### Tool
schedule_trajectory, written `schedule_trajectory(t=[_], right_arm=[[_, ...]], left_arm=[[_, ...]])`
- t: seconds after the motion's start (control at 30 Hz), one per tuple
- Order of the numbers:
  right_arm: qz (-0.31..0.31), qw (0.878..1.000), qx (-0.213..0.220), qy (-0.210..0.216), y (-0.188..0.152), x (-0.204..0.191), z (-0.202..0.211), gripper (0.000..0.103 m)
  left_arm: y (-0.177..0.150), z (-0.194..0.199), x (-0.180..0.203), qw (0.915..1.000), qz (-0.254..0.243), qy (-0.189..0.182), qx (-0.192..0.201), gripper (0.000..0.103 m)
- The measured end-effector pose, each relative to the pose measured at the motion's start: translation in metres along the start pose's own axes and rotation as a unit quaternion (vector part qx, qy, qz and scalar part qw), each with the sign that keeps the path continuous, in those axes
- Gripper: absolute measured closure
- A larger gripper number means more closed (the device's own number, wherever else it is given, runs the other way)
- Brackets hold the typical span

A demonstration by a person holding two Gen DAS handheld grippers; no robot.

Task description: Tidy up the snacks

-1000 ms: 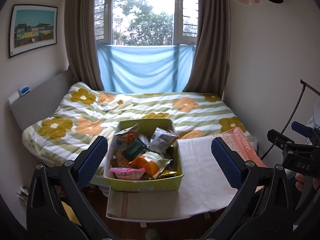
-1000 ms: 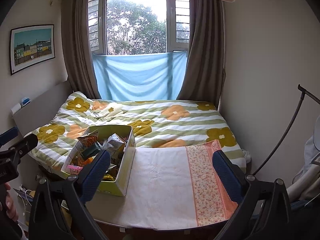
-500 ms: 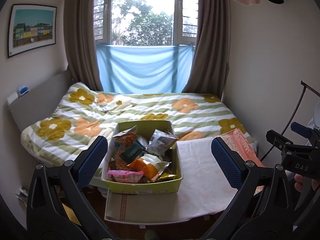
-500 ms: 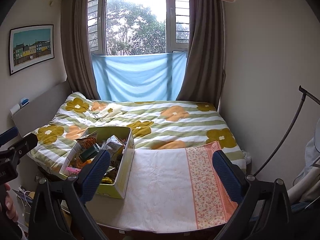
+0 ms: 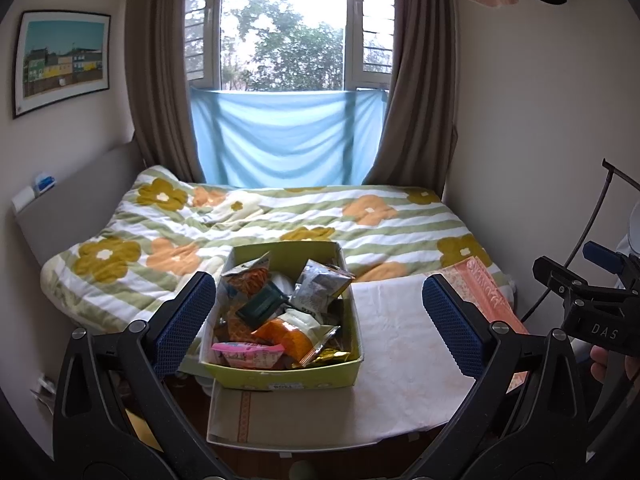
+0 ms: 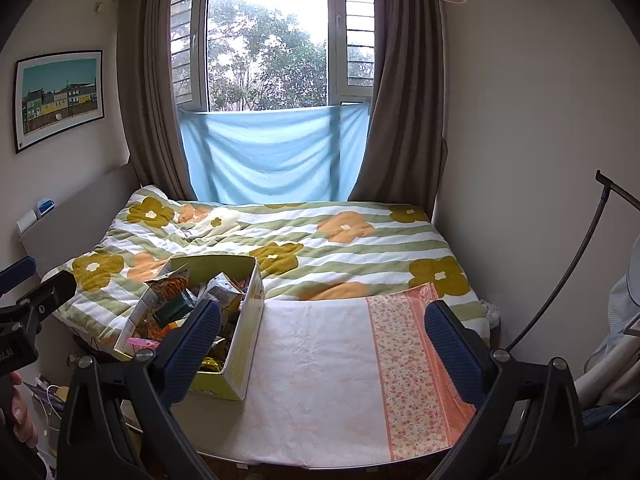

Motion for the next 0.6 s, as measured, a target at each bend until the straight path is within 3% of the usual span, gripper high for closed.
schedule_trajectory(t=[0.6], right_arm=[[0.0,1.0,0.001,-0.001,0.0008,-0.0002,0.0,0.002]], left_arm=[[-0.0052,-0.0014,-0.0099,1.0,0.003,0.007,-0.003,0.0]])
Point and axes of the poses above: each gripper's, at about its wrist camera, not at the fingertips, and z roughly against the way its jaws point, x to its right, y to its top, the point moved 5 cm from there along -z, roughly the way its jaws point
